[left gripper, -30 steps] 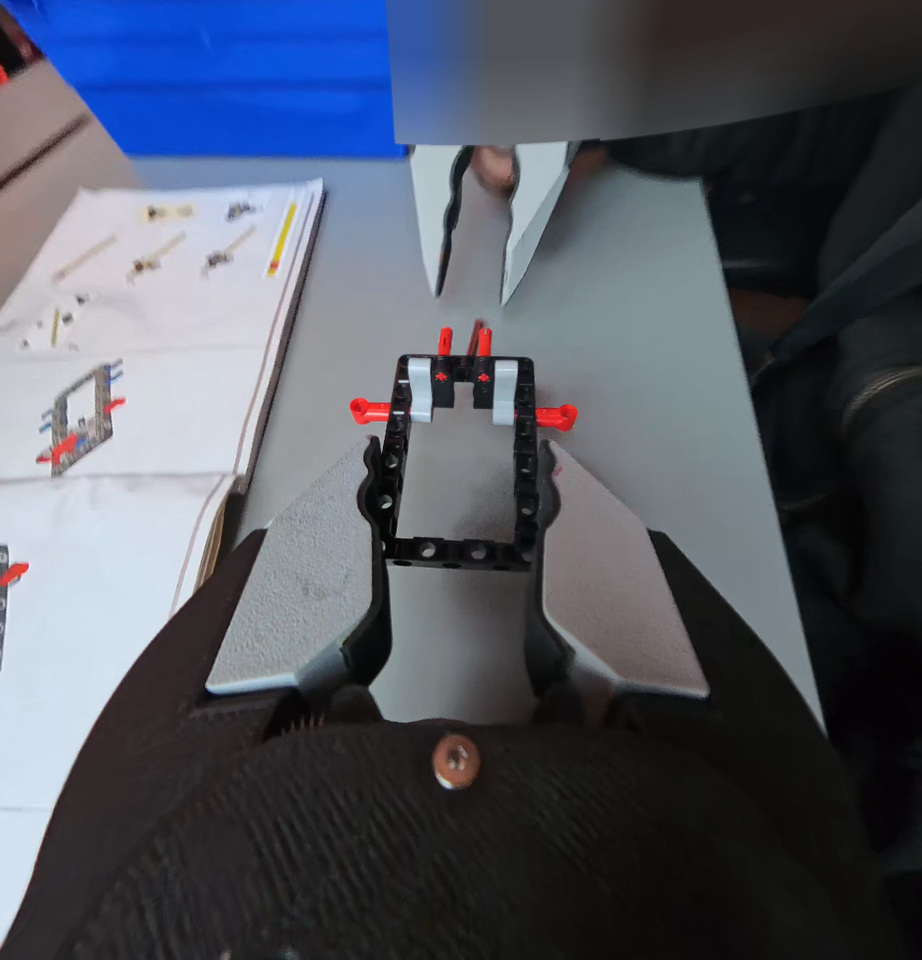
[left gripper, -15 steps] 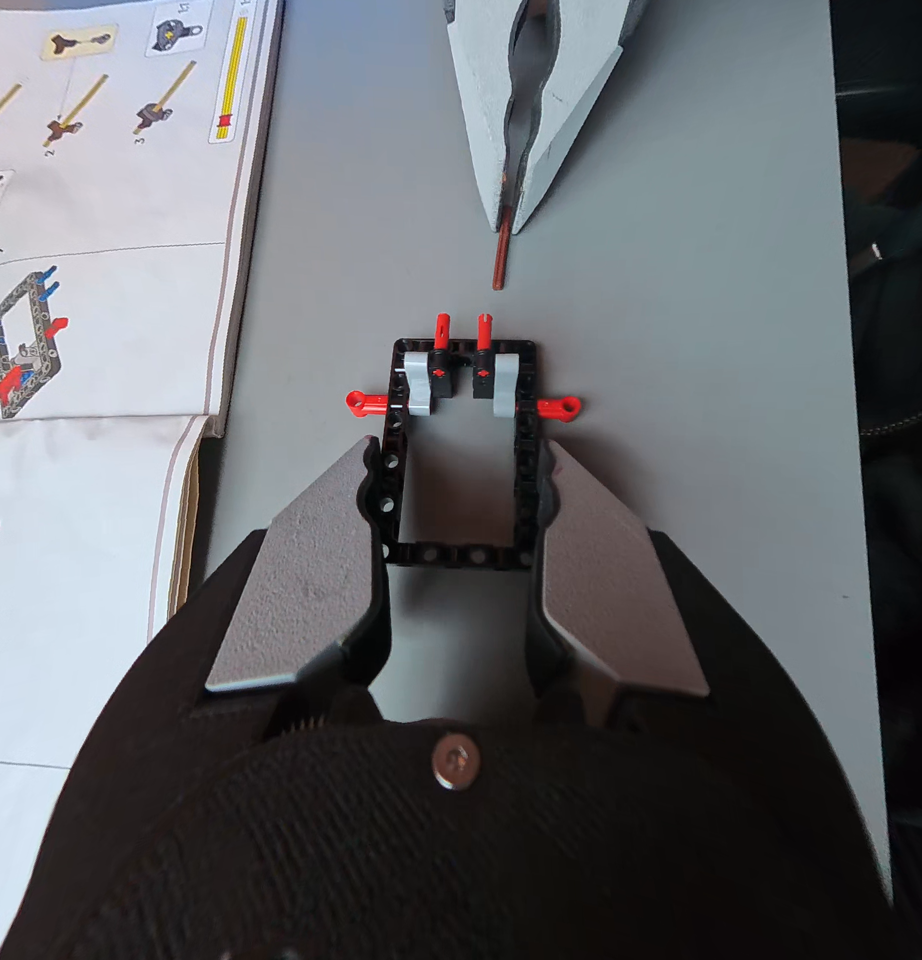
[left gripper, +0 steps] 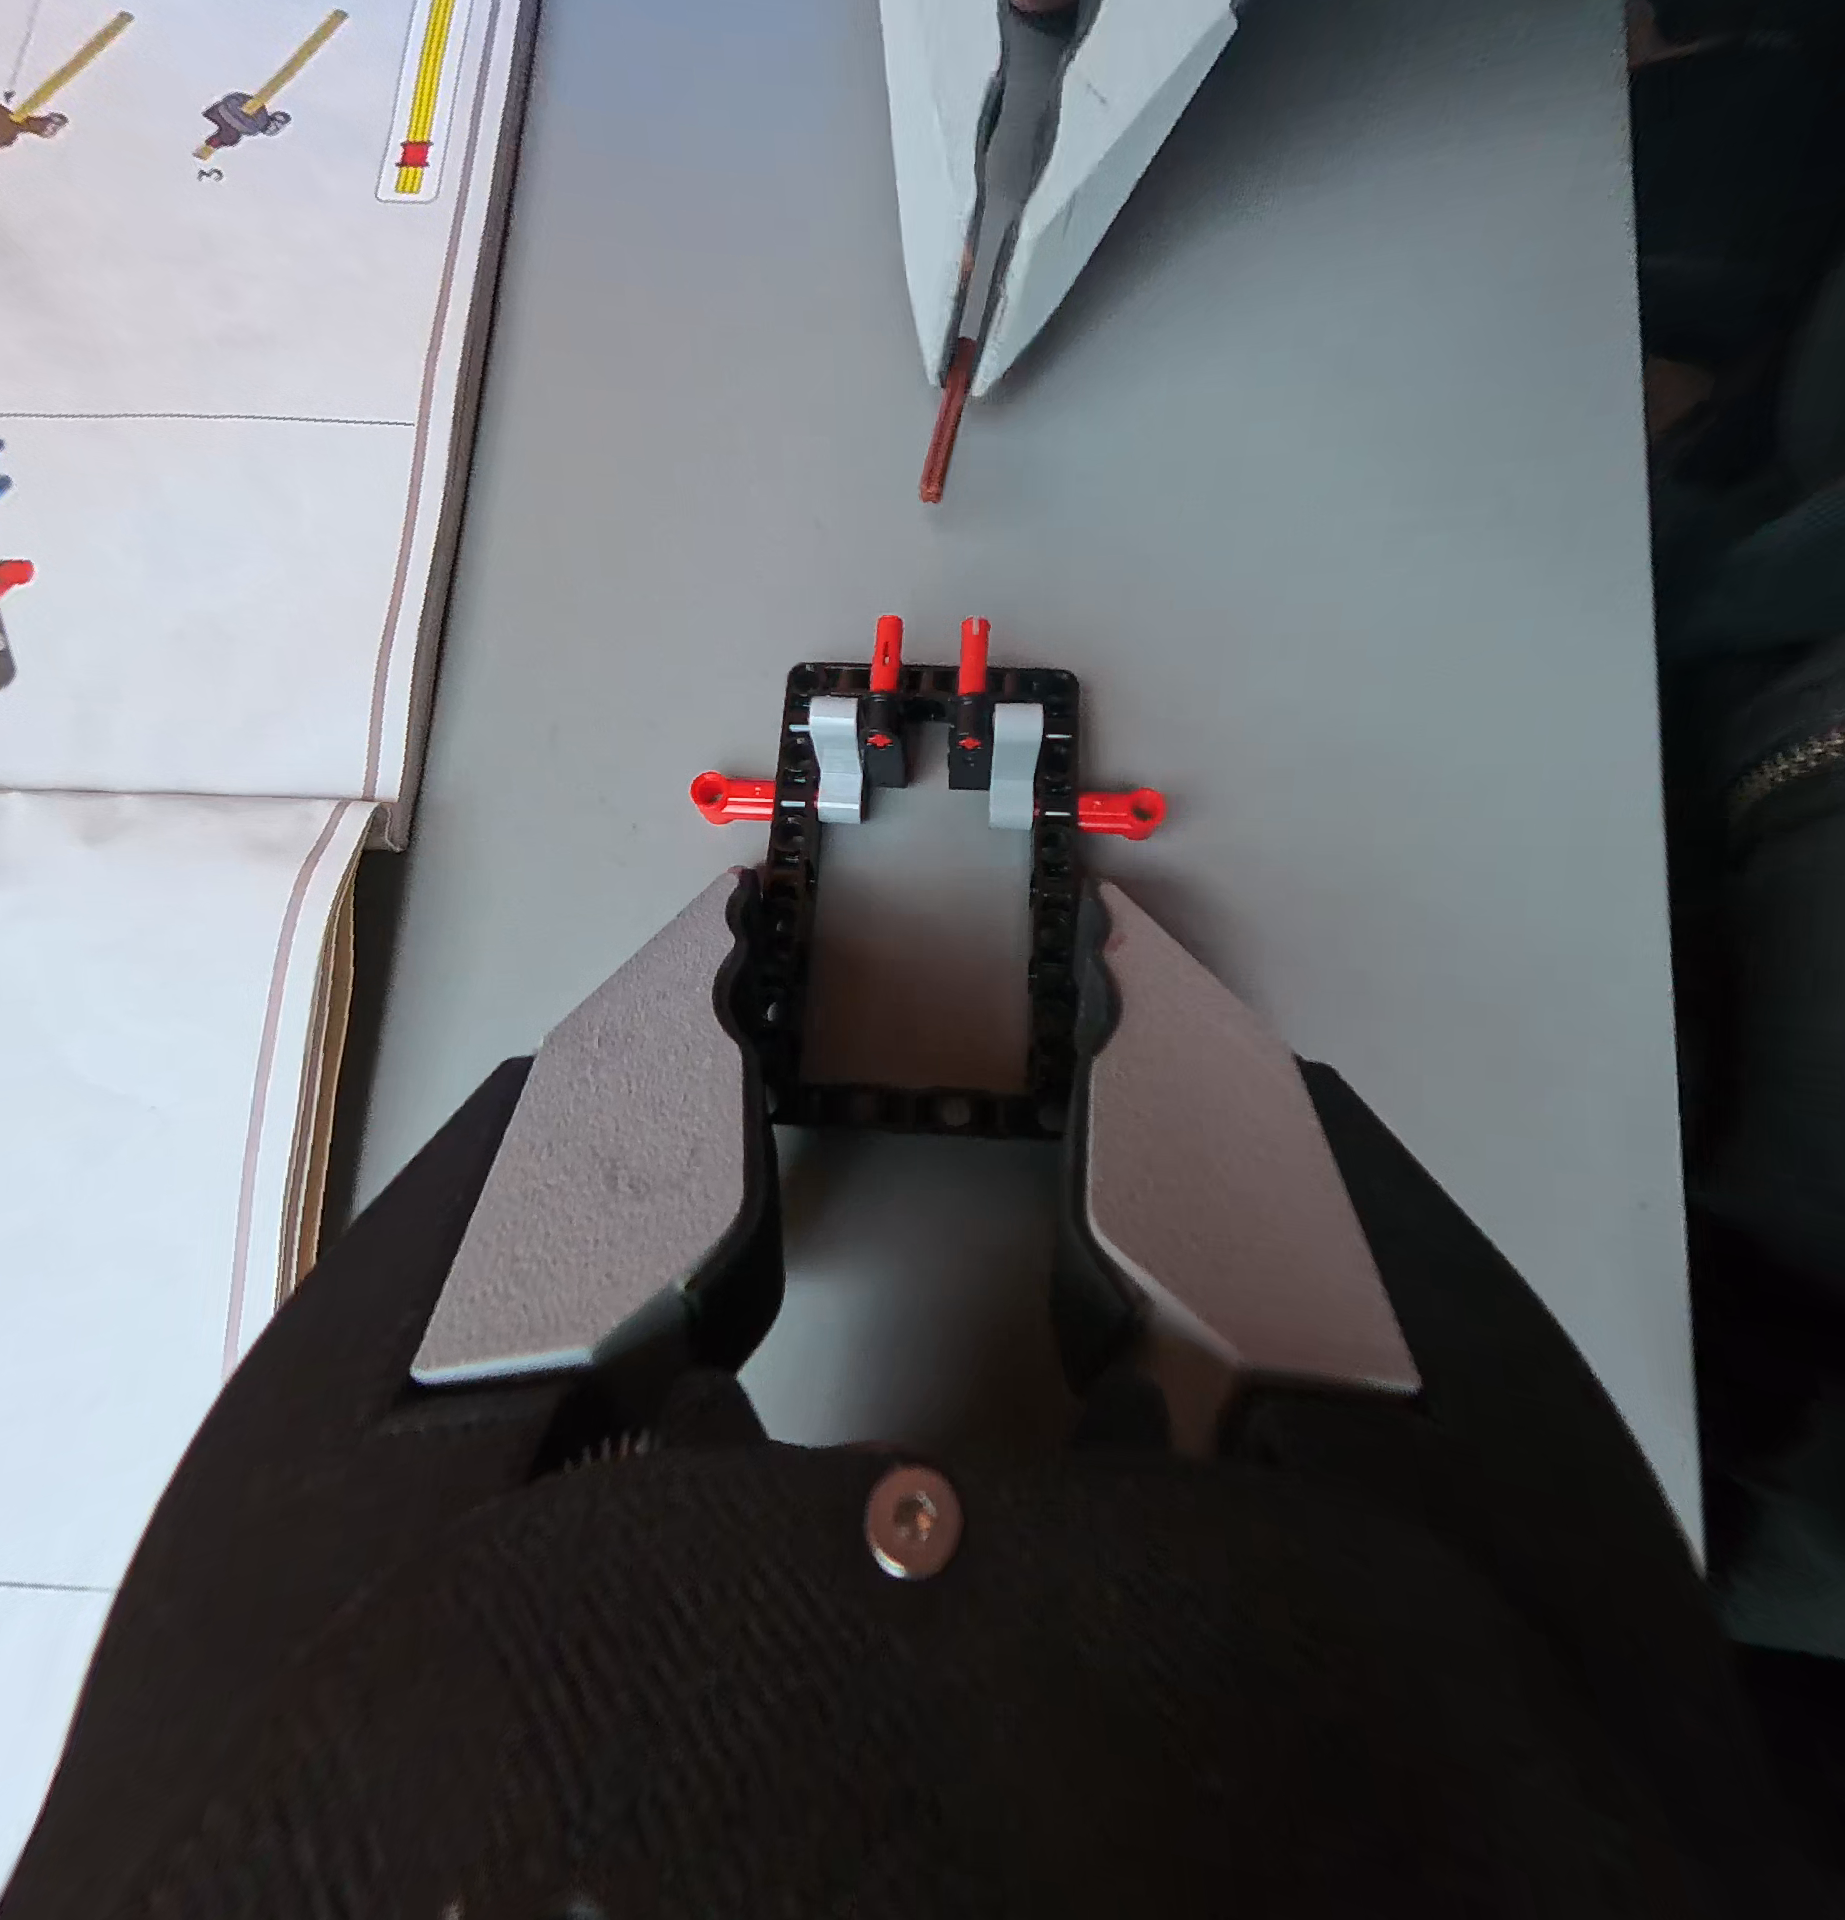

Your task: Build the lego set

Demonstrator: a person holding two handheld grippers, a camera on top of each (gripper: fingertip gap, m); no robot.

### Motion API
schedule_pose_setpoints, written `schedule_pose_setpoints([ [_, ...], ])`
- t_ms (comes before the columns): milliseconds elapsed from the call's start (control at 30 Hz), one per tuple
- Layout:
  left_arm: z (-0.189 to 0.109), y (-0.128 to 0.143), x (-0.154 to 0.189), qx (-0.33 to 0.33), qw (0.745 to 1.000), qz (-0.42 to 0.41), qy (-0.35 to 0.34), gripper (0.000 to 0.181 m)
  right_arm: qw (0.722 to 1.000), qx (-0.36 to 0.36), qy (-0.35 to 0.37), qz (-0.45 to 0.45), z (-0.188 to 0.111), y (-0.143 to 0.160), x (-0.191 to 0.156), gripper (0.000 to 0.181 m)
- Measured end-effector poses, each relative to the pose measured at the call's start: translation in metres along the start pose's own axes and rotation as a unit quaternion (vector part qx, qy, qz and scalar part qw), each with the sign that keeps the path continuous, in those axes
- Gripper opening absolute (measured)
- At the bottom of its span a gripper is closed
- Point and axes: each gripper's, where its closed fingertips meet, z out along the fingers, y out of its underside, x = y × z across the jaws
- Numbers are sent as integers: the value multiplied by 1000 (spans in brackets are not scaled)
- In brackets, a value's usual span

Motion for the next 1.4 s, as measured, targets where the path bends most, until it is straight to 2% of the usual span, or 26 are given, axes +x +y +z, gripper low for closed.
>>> schedule_pose_setpoints([
  [200,3,-2,-1,1,1000,-8,-8,60,997,36,68,-9,-1,-10,28,0],
  [400,-1,1,-1,1,1000,-20,-18,59,997,42,61,13,5,-14,39,0],
  [633,-3,2,-1,2,1000,-25,-17,60,999,27,-12,35,6,-10,22,0],
  [900,0,-1,0,2,1000,-18,-6,59,999,-37,-31,0,16,0,-2,0],
  [1233,4,-3,8,1,1000,11,16,60,997,-63,-46,-21,22,-1,-10,0],
  [1400,4,-4,8,1,1000,11,15,60,997,-54,-54,-19,21,-3,-13,0],
])
